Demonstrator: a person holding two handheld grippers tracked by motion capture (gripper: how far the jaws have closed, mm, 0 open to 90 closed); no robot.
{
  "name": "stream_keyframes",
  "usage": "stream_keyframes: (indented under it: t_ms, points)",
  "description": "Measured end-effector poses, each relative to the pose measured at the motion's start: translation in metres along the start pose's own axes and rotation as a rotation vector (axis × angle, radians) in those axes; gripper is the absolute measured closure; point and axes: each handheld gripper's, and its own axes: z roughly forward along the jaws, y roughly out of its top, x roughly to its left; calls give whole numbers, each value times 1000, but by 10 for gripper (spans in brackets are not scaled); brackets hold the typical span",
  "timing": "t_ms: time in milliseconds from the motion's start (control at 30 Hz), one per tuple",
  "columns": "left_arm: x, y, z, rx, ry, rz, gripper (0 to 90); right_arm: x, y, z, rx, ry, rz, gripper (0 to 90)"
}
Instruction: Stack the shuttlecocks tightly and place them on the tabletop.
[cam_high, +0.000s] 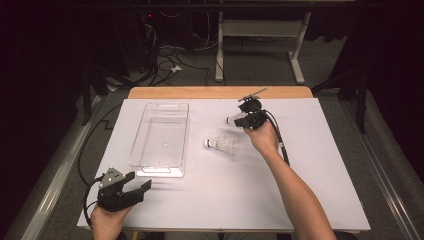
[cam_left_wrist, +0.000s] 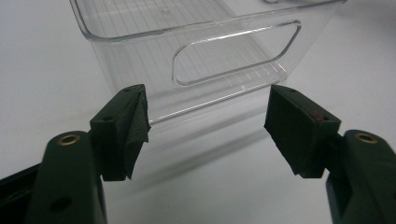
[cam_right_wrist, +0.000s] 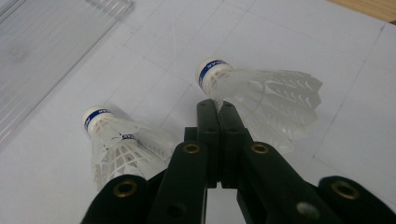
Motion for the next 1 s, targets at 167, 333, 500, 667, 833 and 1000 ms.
stream_keyframes:
  t_ms: [167,333,500,667,833,1000]
  points:
    - [0,0,0,-1,1,-1,314,-2,-4,-1,1,2,4,900]
    - [0,0,0,-1,0,-3,313,-6,-7,-3,0,2,10,900]
    - [0,0,0,-1,2,-3,313,-9,-10,-5,-5,2,12,900]
    - [0,0,0,-1,3,-4,313,-11,-14,-7,-6,4,17,900]
    - [1,0,0,-1,1,-9,313,-13,-18,-12,-15,6,19,900]
    - [0,0,0,-1,2,-6,314,-15,-24,-14,-17,12,28,900]
